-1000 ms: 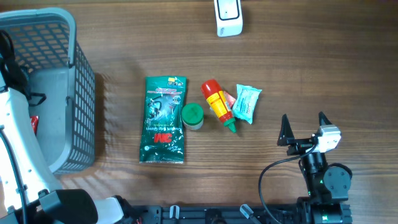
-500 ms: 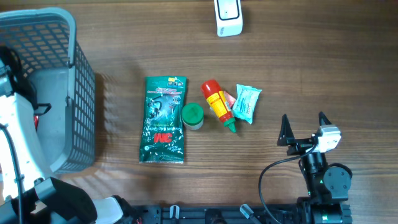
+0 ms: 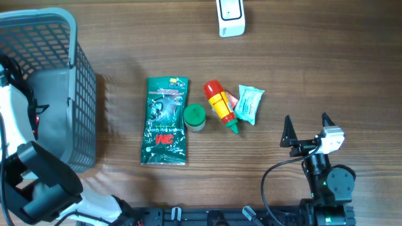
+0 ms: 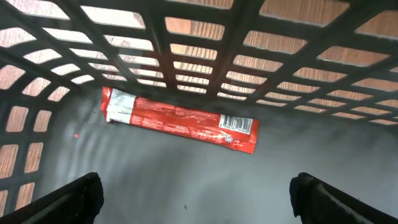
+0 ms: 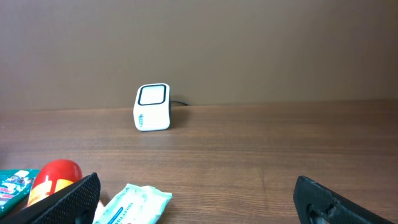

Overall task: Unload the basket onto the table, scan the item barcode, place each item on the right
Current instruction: 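Reach the left gripper into the basket and grasp the red stick packet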

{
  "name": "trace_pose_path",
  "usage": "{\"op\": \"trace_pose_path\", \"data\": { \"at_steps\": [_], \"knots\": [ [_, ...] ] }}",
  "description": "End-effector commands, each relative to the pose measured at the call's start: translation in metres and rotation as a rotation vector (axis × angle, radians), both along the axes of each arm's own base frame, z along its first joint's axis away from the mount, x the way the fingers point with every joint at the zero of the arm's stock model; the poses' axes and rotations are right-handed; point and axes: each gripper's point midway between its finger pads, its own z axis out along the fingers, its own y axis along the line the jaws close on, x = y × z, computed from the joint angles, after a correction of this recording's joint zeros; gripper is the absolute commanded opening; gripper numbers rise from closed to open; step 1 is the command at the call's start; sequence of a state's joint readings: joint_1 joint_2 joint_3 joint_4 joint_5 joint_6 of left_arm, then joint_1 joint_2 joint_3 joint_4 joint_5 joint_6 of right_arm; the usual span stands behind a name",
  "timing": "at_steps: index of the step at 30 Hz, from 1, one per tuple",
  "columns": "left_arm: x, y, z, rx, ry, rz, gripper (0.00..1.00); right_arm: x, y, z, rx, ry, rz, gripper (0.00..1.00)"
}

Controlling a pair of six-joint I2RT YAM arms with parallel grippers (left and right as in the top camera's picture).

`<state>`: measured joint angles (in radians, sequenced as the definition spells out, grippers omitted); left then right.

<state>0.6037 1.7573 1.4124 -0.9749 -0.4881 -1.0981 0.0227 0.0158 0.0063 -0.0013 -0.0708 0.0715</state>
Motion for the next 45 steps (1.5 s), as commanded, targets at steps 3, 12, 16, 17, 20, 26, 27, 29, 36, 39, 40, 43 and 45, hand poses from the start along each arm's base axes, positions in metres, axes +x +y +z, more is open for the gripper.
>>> {"op": "trace_pose_path", "data": {
  "at_steps": [3,12,16,17,20,26,27,29,36,39,40,43,45],
  "knots": [
    [-0.005,0.01,-0.022,-0.015,0.036,0.038,1.0,0.0,0.001,0.0,0.01,0.001,0.004,1.0],
    [-0.009,0.025,-0.052,0.026,0.143,0.058,1.0,0.0,0.001,0.0,0.01,0.001,0.004,1.0],
    [-0.008,0.027,-0.068,0.012,0.165,0.059,0.83,0.0,0.001,0.0,0.01,0.001,0.004,1.0],
    [-0.008,0.028,-0.072,0.009,0.169,0.06,0.83,0.0,0.001,0.0,0.01,0.001,0.004,1.0],
    [-0.009,0.028,-0.085,-0.004,0.196,0.059,0.87,0.0,0.001,0.0,0.01,0.001,0.004,1.0],
    [-0.017,0.022,-0.106,-0.037,0.242,0.056,0.8,0.0,0.001,0.0,0.01,0.001,0.004,1.0],
    [-0.02,0.02,-0.111,-0.042,0.249,0.056,0.77,0.0,0.001,0.0,0.01,0.001,0.004,1.0],
    [-0.026,0.015,-0.118,-0.053,0.265,0.054,0.75,0.0,0.001,0.0,0.01,0.001,0.004,1.0],
    [-0.045,-0.001,-0.148,-0.079,0.281,0.052,0.04,0.0,0.001,0.0,0.01,0.001,0.004,1.0],
    [-0.041,-0.008,-0.152,-0.119,0.261,0.039,0.04,0.0,0.001,0.0,0.01,0.001,0.004,1.0],
    [-0.037,-0.011,-0.153,-0.133,0.248,0.032,0.04,0.0,0.001,0.0,0.01,0.001,0.004,1.0],
    [-0.019,-0.023,-0.144,-0.125,0.217,-0.02,0.04,0.0,0.001,0.0,0.01,0.001,0.004,1.0],
    [-0.003,-0.03,-0.127,-0.092,0.173,-0.059,0.04,0.0,0.001,0.0,0.01,0.001,0.004,1.0]
  ]
}}
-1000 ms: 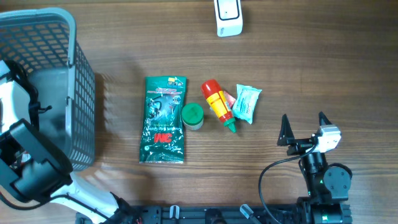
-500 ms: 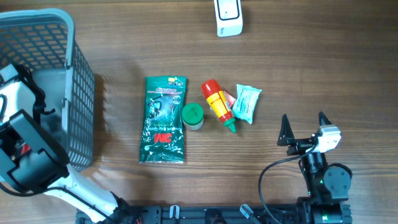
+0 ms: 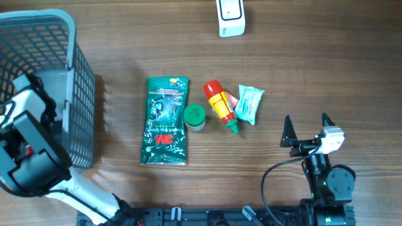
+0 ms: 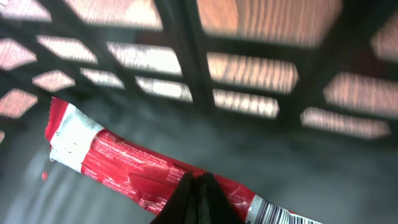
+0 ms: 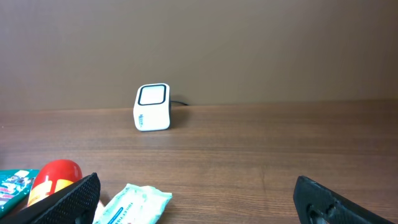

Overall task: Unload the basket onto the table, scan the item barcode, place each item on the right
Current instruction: 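Reach the left gripper into the basket and grasp the red stick packet, then carry the red stick packet out and drop it right of the wipes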

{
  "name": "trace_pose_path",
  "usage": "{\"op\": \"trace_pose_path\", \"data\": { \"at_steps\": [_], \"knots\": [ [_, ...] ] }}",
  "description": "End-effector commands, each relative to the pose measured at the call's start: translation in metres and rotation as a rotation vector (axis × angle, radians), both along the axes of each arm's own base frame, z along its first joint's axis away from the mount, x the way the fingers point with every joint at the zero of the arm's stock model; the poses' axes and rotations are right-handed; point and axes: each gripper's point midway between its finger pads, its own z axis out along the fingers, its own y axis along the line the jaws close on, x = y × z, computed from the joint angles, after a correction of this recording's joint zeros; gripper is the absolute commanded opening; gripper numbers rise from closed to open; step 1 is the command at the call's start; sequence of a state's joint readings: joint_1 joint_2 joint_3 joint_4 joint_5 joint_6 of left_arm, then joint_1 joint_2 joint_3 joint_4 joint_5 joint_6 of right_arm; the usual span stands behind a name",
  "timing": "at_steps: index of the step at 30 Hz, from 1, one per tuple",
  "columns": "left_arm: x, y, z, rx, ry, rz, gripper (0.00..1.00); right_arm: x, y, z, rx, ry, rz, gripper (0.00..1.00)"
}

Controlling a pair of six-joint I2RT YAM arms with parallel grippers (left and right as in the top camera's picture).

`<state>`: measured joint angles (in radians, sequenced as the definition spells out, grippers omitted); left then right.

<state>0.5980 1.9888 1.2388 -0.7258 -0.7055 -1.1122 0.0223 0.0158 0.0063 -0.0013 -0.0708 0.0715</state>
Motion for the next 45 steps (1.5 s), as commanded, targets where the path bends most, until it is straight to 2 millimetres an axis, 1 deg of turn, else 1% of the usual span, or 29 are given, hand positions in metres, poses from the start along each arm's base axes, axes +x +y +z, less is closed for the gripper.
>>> {"op": "trace_pose_path", "data": {
  "at_steps": [1,4,5,7,8,9,10,11,12,13,16,17,20,22,24,27,28,29,30,32,33,34,35,38,39,41,43,44,45],
  "knots": [
    [0.03,-0.052,-0.015,-0.172,-0.1,-0.11,0.04,0.0,0.001,0.0,0.01,0.001,0.004,1.0],
    [0.056,-0.058,0.028,-0.096,-0.224,-0.172,0.04,0.0,0.001,0.0,0.01,0.001,0.004,1.0],
    [0.058,-0.057,0.038,-0.08,-0.25,-0.174,0.07,0.0,0.001,0.0,0.009,0.0,0.004,1.0],
    [0.06,-0.055,0.059,-0.049,-0.302,-0.178,0.34,0.0,0.001,0.0,0.01,0.001,0.004,1.0],
    [0.061,-0.054,0.073,-0.029,-0.334,-0.182,0.7,0.0,0.001,0.0,0.01,0.001,0.004,1.0],
    [0.062,-0.054,0.086,-0.01,-0.366,-0.185,0.88,0.0,0.001,0.0,0.01,0.001,0.004,1.0],
    [0.062,-0.054,0.101,0.013,-0.402,-0.187,1.0,0.0,0.001,0.0,0.01,0.001,0.004,1.0],
    [0.059,-0.052,0.111,0.031,-0.444,-0.156,1.0,0.0,0.001,0.0,0.01,0.001,0.004,1.0],
    [0.054,-0.05,0.112,0.035,-0.472,-0.103,1.0,0.0,0.001,0.0,0.01,0.001,0.004,1.0],
    [0.045,-0.051,0.106,0.018,-0.489,-0.021,1.0,0.0,0.001,0.0,0.01,0.001,0.004,1.0],
    [0.021,-0.051,0.083,-0.023,-0.495,0.19,0.98,0.0,0.001,0.0,0.01,0.001,0.004,1.0],
    [0.018,-0.051,0.078,-0.027,-0.489,0.222,0.97,0.0,0.001,0.0,0.01,0.001,0.004,1.0],
    [0.007,-0.05,0.045,-0.068,-0.401,0.289,0.97,0.0,0.001,0.0,0.01,0.001,0.004,1.0],
    [0.002,-0.049,0.033,-0.074,-0.381,0.332,0.99,0.0,0.001,0.0,0.009,0.0,0.004,1.0],
    [-0.009,-0.051,0.024,-0.076,-0.375,0.434,0.99,0.0,0.001,0.0,0.01,0.001,0.004,1.0],
    [-0.018,-0.048,0.009,-0.096,-0.341,0.474,0.96,0.0,0.001,0.0,0.01,0.001,0.004,1.0],
    [-0.021,-0.047,0.005,-0.1,-0.329,0.484,0.87,0.0,0.001,0.0,0.01,0.001,0.004,1.0],
    [-0.024,-0.047,-0.001,-0.106,-0.31,0.494,0.68,0.0,0.001,0.0,0.009,0.0,0.004,1.0],
    [-0.027,-0.047,-0.008,-0.118,-0.292,0.5,0.57,0.0,0.001,0.0,0.01,0.001,0.004,1.0],
    [-0.033,-0.052,-0.023,-0.138,-0.246,0.504,0.54,0.0,0.001,0.0,0.01,0.001,0.004,1.0],
    [-0.035,-0.055,-0.029,-0.149,-0.229,0.507,0.41,0.0,0.001,0.0,0.01,0.001,0.004,1.0],
    [-0.038,-0.057,-0.034,-0.159,-0.213,0.51,0.25,0.0,0.001,0.0,0.01,0.001,0.004,1.0],
    [-0.041,-0.061,-0.038,-0.173,-0.199,0.51,0.04,0.0,0.001,0.0,0.01,0.001,0.004,1.0],
    [-0.036,-0.057,-0.032,-0.177,-0.211,0.48,0.04,0.0,0.001,0.0,0.01,0.001,0.004,1.0],
    [-0.027,-0.054,-0.025,-0.191,-0.231,0.443,0.04,0.0,0.001,0.0,0.01,0.001,0.004,1.0],
    [-0.006,-0.044,-0.001,-0.198,-0.295,0.359,0.04,0.0,0.001,0.0,0.01,0.001,0.004,1.0],
    [0.009,-0.036,0.032,-0.173,-0.387,0.334,0.04,0.0,0.001,0.0,0.01,0.001,0.004,1.0],
    [0.017,-0.031,0.059,-0.141,-0.457,0.32,0.04,0.0,0.001,0.0,0.01,0.001,0.004,1.0],
    [0.024,-0.025,0.093,-0.097,-0.545,0.3,0.04,0.0,0.001,0.0,0.01,0.001,0.004,1.0]
  ]
}}
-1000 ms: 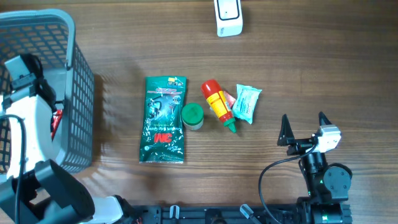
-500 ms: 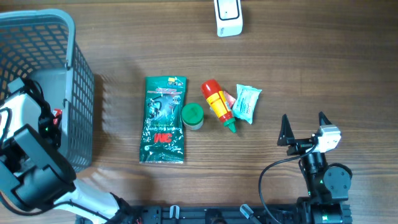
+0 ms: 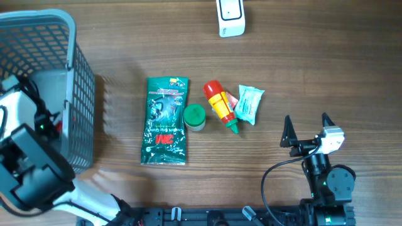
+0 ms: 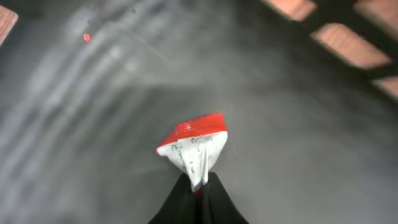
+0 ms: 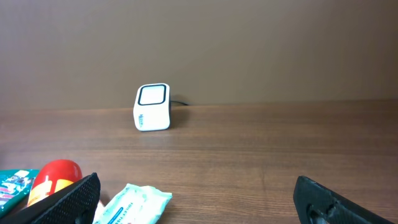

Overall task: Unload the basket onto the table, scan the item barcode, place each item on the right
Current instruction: 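Carry the red stick packet out and drop it right of the wipes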

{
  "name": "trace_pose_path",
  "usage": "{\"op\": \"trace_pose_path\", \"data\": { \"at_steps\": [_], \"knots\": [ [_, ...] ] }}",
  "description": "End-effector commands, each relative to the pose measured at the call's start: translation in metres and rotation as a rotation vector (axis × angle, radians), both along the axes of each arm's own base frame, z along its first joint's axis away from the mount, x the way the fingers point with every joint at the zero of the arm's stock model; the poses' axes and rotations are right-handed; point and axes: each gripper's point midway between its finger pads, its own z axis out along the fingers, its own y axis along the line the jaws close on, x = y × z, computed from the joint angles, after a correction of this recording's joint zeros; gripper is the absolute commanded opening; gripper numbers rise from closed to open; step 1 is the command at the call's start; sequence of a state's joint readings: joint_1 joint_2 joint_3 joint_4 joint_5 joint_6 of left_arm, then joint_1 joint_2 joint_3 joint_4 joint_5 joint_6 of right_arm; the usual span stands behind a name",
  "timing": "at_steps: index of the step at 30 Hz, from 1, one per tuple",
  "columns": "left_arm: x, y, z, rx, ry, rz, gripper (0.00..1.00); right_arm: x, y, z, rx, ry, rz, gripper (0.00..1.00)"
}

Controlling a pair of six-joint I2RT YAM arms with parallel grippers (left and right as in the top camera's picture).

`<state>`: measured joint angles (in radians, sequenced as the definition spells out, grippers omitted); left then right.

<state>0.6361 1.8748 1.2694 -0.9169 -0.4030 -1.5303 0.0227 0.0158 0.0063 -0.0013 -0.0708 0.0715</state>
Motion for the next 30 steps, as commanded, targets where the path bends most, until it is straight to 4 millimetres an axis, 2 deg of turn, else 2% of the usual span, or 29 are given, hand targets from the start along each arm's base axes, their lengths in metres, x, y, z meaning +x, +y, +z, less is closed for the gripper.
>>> {"op": "trace_pose_path", "data": {
  "at_steps": [1,3,4,5,7,8,9,10,11,13,14,15,18,21,22,23,25,27,30],
  "knots": [
    [0.031,0.017,0.106,0.16,-0.256,-0.065,0.04,0.0,0.001,0.0,0.01,0.001,0.004,1.0],
    [0.036,0.017,0.164,0.248,-0.369,-0.116,0.04,0.0,0.001,0.0,0.01,0.001,0.004,1.0],
    [0.037,0.01,0.2,0.285,-0.464,-0.142,0.04,0.0,0.001,0.0,0.01,0.001,0.004,1.0],
    [0.039,0.004,0.222,0.306,-0.529,-0.182,0.04,0.0,0.001,0.0,0.01,0.001,0.004,1.0],
    [0.049,-0.025,0.278,0.333,-0.75,-0.311,0.04,0.0,0.001,0.0,0.01,0.001,0.004,1.0],
    [0.055,-0.045,0.299,0.314,-0.856,-0.379,0.04,0.0,0.001,0.0,0.01,0.001,0.004,1.0],
    [0.064,-0.08,0.324,0.283,-0.967,-0.525,0.04,0.0,0.001,0.0,0.01,0.001,0.004,1.0],
    [0.07,-0.107,0.337,0.263,-1.016,-0.651,0.04,0.0,0.001,0.0,0.01,0.001,0.004,1.0],
    [0.075,-0.135,0.344,0.244,-1.037,-0.771,0.04,0.0,0.001,0.0,0.01,0.001,0.004,1.0],
    [0.09,-0.203,0.348,0.213,-1.024,-1.079,0.04,0.0,0.001,0.0,0.01,0.001,0.004,1.0],
    [0.095,-0.231,0.346,0.191,-1.017,-1.193,0.04,0.0,0.001,0.0,0.01,0.001,0.004,1.0],
    [0.1,-0.269,0.341,0.172,-0.993,-1.351,0.04,0.0,0.001,0.0,0.01,0.001,0.004,1.0],
    [0.106,-0.336,0.32,0.165,-0.888,-1.607,0.04,0.0,0.001,0.0,0.01,0.001,0.004,1.0],
    [0.107,-0.411,0.278,0.119,-0.742,-1.792,0.04,0.0,0.001,0.0,0.01,0.001,0.004,1.0],
    [0.109,-0.429,0.265,0.119,-0.699,-1.83,0.04,0.0,0.001,0.0,0.01,0.001,0.004,1.0],
    [0.111,-0.449,0.249,0.123,-0.652,-1.87,0.04,0.0,0.001,0.0,0.01,0.001,0.004,1.0],
    [0.121,-0.503,0.197,0.109,-0.542,-1.967,0.04,0.0,0.001,0.0,0.01,0.001,0.004,1.0],
    [0.129,-0.546,0.154,0.078,-0.503,-2.033,0.04,0.0,0.001,0.0,0.01,0.001,0.004,1.0],
    [0.126,-0.6,0.089,0.034,-0.451,-2.117,0.04,0.0,0.001,0.0,0.01,0.001,0.004,1.0]
  ]
}}
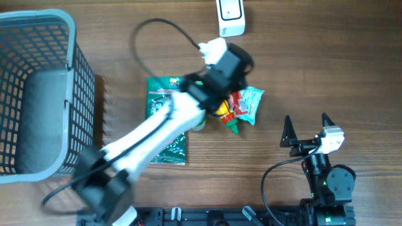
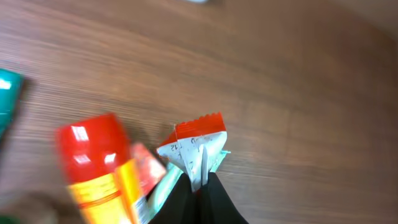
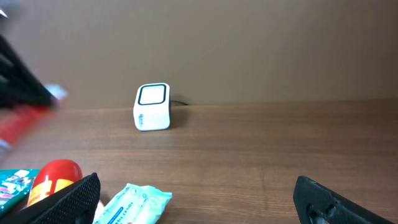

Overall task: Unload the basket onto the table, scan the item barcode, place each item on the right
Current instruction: 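Carry the red stick packet out and drop it right of the wipes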

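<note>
My left gripper is shut on one end of a red snack wrapper. In the overhead view the left gripper hangs over the row of items in the middle of the table. The same wrapper shows as a red blur at the left of the right wrist view. The white barcode scanner stands at the far edge, beyond the gripper. My right gripper rests open near the front right, with nothing between its fingers.
A grey mesh basket stands at the left. Under the left arm lie a green packet, a red and yellow bottle and a pale green tissue pack.
My left arm has moved from inside the basket to above the items in the middle of the table, still shut on the red wrapper. The right arm has not moved.
The red wrapper lay on the basket floor with my left gripper open above it. Then the gripper was shut on the wrapper. Then it held it clear of the basket floor. Now the wrapper is out over the table, nearer the scanner.
</note>
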{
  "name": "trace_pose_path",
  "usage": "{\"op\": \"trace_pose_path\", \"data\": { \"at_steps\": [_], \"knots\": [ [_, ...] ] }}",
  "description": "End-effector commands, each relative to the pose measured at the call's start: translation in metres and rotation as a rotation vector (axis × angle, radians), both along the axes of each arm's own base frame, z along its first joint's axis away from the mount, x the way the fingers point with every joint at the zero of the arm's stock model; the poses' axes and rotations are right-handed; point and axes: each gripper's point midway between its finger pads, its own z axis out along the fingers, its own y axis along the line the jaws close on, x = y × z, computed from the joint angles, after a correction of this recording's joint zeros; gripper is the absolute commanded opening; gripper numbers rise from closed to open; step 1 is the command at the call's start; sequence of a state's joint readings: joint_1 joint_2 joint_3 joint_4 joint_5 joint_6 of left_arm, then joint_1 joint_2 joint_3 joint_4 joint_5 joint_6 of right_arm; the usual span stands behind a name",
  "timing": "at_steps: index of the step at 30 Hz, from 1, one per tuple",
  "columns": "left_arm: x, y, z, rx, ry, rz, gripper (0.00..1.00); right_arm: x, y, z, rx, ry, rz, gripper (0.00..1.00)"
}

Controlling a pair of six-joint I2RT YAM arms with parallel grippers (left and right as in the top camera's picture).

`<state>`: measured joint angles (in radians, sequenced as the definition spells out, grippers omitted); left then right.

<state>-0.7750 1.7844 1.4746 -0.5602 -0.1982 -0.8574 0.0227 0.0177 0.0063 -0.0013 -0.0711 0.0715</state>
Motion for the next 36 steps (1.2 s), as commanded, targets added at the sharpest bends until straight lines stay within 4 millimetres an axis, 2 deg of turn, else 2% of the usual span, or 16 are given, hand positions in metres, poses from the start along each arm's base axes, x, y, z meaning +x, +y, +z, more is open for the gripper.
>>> {"op": "trace_pose_path", "data": {
  "at_steps": [1,2,6,10,16,17,20,22,23,25,28,29,30,33,35,36],
  "knots": [
    [-0.011,-0.037,-0.05,0.066,0.024,-0.069,0.04,0.0,0.001,0.0,0.01,-0.001,0.004,1.0],
    [-0.025,-0.058,-0.08,0.098,0.049,-0.119,0.04,0.0,0.001,0.0,0.01,-0.001,0.004,1.0],
    [-0.048,-0.078,-0.119,0.15,0.088,-0.178,0.04,0.0,0.001,0.0,0.01,-0.001,0.004,1.0],
    [-0.057,-0.078,-0.152,0.205,0.133,-0.194,0.04,0.0,0.001,0.0,0.01,-0.001,0.004,1.0],
    [-0.063,-0.073,-0.158,0.234,0.155,-0.199,0.04,0.0,0.001,0.0,0.01,-0.001,0.004,1.0],
    [-0.064,-0.071,-0.159,0.241,0.161,-0.199,0.17,0.0,0.001,0.0,0.01,-0.001,0.004,1.0],
    [-0.067,-0.065,-0.161,0.263,0.18,-0.197,0.74,0.0,0.001,0.0,0.01,-0.001,0.004,1.0],
    [-0.066,-0.058,-0.158,0.282,0.181,-0.186,1.0,0.0,0.001,0.0,0.01,-0.001,0.004,1.0],
    [-0.064,-0.053,-0.152,0.295,0.173,-0.172,1.0,0.0,0.001,0.0,0.01,-0.001,0.004,1.0],
    [-0.051,-0.033,-0.125,0.312,0.134,-0.117,1.0,0.0,0.001,0.0,0.01,-0.001,0.004,1.0],
    [-0.031,-0.008,-0.072,0.304,0.055,-0.089,1.0,0.0,0.001,0.0,0.01,-0.001,0.004,1.0],
    [-0.019,0.004,-0.042,0.29,-0.006,-0.082,1.0,0.0,0.001,0.0,0.01,-0.001,0.004,1.0],
    [-0.011,0.016,-0.022,0.284,-0.05,-0.041,1.0,0.0,0.001,0.0,0.01,-0.001,0.004,1.0],
    [0.017,0.071,0.052,0.283,-0.24,0.168,1.0,0.0,0.001,0.0,0.01,-0.001,0.004,1.0],
    [0.033,0.116,0.107,0.25,-0.379,0.344,1.0,0.0,0.001,0.0,0.01,-0.001,0.004,1.0],
    [0.038,0.132,0.124,0.229,-0.423,0.401,1.0,0.0,0.001,0.0,0.01,-0.001,0.004,1.0]
  ]
}}
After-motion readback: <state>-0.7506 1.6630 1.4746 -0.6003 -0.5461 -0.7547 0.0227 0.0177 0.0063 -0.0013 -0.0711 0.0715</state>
